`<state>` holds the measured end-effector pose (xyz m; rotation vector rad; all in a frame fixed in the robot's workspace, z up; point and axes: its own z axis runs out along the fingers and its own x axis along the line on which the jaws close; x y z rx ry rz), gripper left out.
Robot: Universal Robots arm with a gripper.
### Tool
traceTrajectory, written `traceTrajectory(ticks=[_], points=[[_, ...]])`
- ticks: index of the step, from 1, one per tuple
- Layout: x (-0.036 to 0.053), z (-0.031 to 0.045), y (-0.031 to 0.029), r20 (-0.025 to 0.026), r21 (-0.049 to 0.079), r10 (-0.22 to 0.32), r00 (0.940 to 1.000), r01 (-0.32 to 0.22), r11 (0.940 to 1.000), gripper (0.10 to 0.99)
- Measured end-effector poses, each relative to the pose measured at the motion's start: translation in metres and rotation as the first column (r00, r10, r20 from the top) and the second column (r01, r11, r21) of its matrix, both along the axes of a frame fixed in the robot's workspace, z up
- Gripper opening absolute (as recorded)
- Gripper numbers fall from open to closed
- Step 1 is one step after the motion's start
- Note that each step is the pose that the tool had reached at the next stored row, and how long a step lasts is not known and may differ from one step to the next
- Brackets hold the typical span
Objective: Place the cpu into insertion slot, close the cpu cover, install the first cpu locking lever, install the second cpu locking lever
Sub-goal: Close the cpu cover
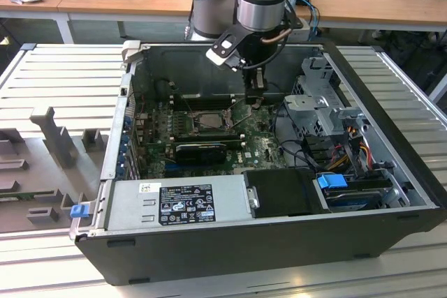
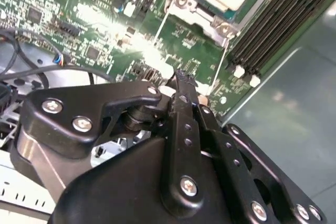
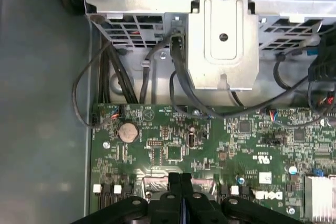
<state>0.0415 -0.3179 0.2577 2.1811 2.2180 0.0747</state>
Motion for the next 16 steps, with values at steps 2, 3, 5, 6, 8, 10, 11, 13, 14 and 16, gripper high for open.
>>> traceTrajectory(ticks=[2,3,5,6,8,10,11,13,14,16], points=[[0.0043,-0.0002,0.0001,-0.0029,0.000,0.000,1.0000,0.000,1.0000,0.106],[0.0072,-0.0002,0.0000,-0.0037,0.000,0.000,1.0000,0.000,1.0000,0.106],[0.0143,-0.0005,0.0002,-0.0048,0.000,0.000,1.0000,0.000,1.0000,0.106],[0.0160,-0.0007,0.0002,-0.0050,0.000,0.000,1.0000,0.000,1.0000,0.106],[0.0213,-0.0019,0.0001,-0.0052,0.000,0.000,1.0000,0.000,1.0000,0.106],[0.0216,-0.0044,0.0001,-0.0054,0.000,0.000,1.0000,0.000,1.0000,0.106],[0.0216,-0.0062,0.0001,-0.0061,0.000,0.000,1.0000,0.000,1.0000,0.106],[0.0217,-0.0113,0.0001,-0.0142,0.000,0.000,0.9999,0.000,1.0000,0.106],[0.0217,-0.0113,0.0001,-0.0444,0.000,0.000,0.9990,0.000,1.0000,0.106],[0.0211,-0.0113,0.0001,-0.0712,0.000,0.000,0.9975,0.000,1.0000,0.106]])
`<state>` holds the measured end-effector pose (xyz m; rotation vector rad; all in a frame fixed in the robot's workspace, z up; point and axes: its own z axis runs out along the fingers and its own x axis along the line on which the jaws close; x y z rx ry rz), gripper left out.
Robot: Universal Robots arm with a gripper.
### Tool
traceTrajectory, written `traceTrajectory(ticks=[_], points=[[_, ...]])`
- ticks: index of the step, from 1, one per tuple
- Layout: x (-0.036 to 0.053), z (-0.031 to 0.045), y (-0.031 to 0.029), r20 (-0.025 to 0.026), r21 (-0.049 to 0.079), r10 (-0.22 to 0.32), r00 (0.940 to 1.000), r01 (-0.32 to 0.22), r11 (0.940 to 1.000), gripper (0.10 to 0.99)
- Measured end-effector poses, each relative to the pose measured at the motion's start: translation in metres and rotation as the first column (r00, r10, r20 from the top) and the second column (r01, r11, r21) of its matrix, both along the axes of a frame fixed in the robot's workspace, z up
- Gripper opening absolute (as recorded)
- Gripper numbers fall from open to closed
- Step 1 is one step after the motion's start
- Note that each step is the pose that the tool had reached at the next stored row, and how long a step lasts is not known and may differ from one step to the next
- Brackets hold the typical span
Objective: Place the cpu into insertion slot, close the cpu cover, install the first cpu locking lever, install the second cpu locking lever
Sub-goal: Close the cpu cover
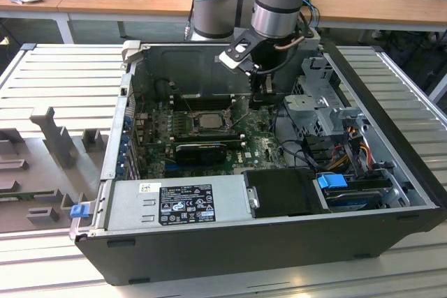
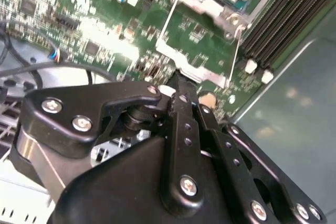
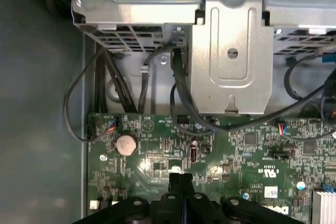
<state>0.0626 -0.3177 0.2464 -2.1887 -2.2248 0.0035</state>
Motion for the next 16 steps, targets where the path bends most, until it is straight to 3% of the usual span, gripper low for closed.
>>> traceTrajectory(ticks=[7,16], points=[[-0.0128,0.0000,0.0000,0.0001,0.000,0.003,1.0000,-0.003,1.0000,0.106],[-0.0179,-0.0001,0.0000,0.0001,0.000,0.002,1.0000,-0.002,1.0000,0.106]])
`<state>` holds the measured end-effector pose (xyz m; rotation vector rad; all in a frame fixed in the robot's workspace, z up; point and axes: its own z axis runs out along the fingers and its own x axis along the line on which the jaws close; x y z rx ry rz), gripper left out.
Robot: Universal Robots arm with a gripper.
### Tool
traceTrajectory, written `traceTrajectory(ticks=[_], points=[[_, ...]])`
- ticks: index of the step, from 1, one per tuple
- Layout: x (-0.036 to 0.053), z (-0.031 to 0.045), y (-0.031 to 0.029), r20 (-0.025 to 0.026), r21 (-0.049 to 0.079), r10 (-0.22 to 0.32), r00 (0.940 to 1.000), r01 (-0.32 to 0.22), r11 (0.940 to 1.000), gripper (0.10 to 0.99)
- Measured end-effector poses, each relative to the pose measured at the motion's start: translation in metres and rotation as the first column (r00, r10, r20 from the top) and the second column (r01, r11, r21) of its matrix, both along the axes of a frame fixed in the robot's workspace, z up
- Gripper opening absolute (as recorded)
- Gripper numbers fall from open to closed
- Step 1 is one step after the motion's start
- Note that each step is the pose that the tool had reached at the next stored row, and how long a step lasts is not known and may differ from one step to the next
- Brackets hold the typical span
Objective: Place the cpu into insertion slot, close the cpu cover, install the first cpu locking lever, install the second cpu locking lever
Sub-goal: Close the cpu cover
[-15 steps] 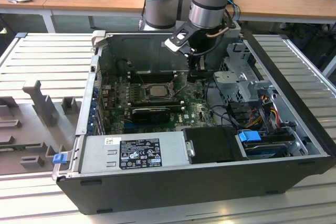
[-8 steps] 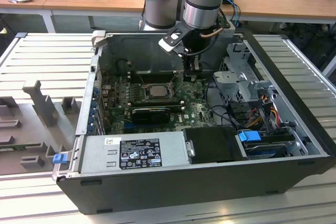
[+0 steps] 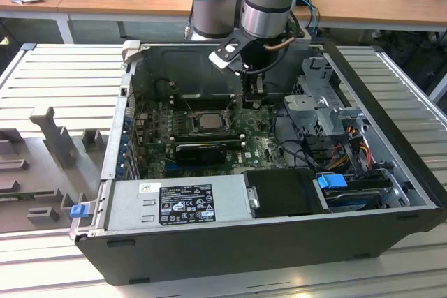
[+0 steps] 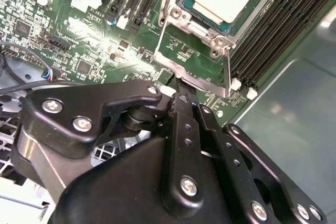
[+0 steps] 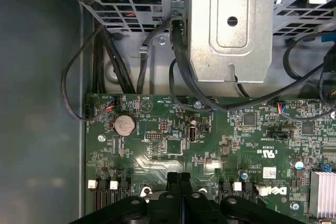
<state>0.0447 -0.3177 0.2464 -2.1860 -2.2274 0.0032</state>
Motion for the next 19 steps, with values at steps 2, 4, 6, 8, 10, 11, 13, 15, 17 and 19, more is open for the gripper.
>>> traceTrajectory(ticks=[2,4,6,8,10,11,13,15,17,19], points=[[-0.0033,0.0000,0.0000,0.0000,0.000,0.000,1.0000,0.000,1.0000,0.106],[-0.0044,0.0000,0.0000,0.0000,0.000,0.000,1.0000,0.000,1.0000,0.106],[-0.0066,0.0000,0.0000,0.0000,0.000,0.000,1.0000,0.000,1.0000,0.106],[-0.0099,0.0000,0.0000,0.0000,0.000,0.000,1.0000,0.000,1.0000,0.106],[-0.0142,0.0000,0.0000,0.0000,0.000,0.000,1.0000,0.000,1.0000,0.106],[-0.0158,0.0000,0.0000,0.0000,0.000,0.000,1.0000,0.000,1.0000,0.106],[-0.0178,0.0000,0.0000,0.0000,0.000,0.000,1.0000,0.000,1.0000,0.106],[-0.0203,0.0000,0.0000,0.0000,0.000,0.000,1.0000,0.000,1.0000,0.106],[-0.0215,0.0000,0.0000,0.0000,0.000,0.000,1.0000,0.000,1.0000,0.106],[-0.0230,0.0000,0.0000,0.0000,0.000,0.000,1.0000,0.000,1.0000,0.106]])
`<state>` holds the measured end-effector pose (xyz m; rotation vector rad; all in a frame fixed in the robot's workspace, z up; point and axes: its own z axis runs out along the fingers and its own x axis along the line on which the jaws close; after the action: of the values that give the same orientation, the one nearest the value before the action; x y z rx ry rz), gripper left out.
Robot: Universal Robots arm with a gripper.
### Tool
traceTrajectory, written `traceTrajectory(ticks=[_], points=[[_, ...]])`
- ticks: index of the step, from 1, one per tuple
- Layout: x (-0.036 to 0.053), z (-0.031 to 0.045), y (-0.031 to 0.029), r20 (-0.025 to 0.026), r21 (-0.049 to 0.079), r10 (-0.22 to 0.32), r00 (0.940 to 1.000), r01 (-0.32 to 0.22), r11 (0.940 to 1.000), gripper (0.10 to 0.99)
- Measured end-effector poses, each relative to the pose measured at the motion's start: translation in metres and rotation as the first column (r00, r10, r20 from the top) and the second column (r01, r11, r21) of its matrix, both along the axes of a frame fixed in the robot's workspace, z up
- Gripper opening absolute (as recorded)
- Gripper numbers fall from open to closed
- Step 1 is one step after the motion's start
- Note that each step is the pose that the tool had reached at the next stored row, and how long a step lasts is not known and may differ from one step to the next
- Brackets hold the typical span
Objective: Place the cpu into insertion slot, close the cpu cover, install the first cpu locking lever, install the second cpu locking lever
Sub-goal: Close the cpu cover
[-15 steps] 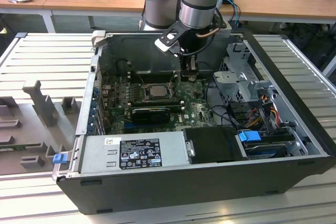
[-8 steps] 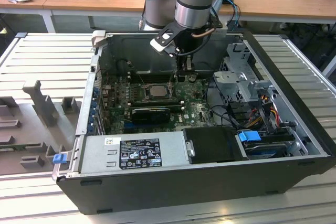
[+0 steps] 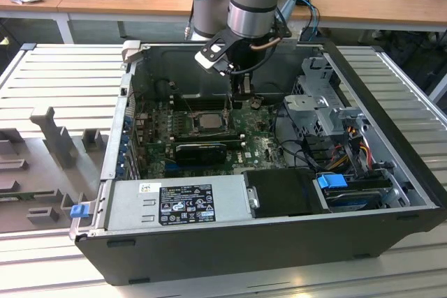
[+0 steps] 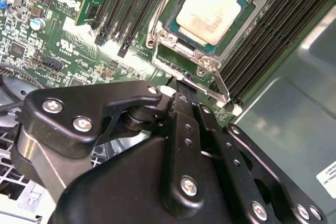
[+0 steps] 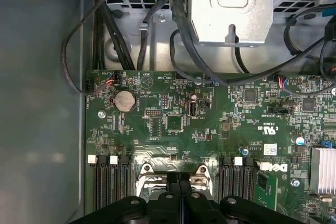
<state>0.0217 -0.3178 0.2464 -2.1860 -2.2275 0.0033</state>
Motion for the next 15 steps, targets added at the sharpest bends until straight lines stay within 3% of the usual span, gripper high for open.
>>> traceTrajectory(ticks=[11,15], points=[[-0.0100,0.0000,0.0000,0.0000,0.000,0.000,1.0000,0.000,1.0000,0.106],[-0.0142,-0.0054,0.0000,-0.0001,0.000,0.003,1.0000,-0.003,1.0000,0.106]])
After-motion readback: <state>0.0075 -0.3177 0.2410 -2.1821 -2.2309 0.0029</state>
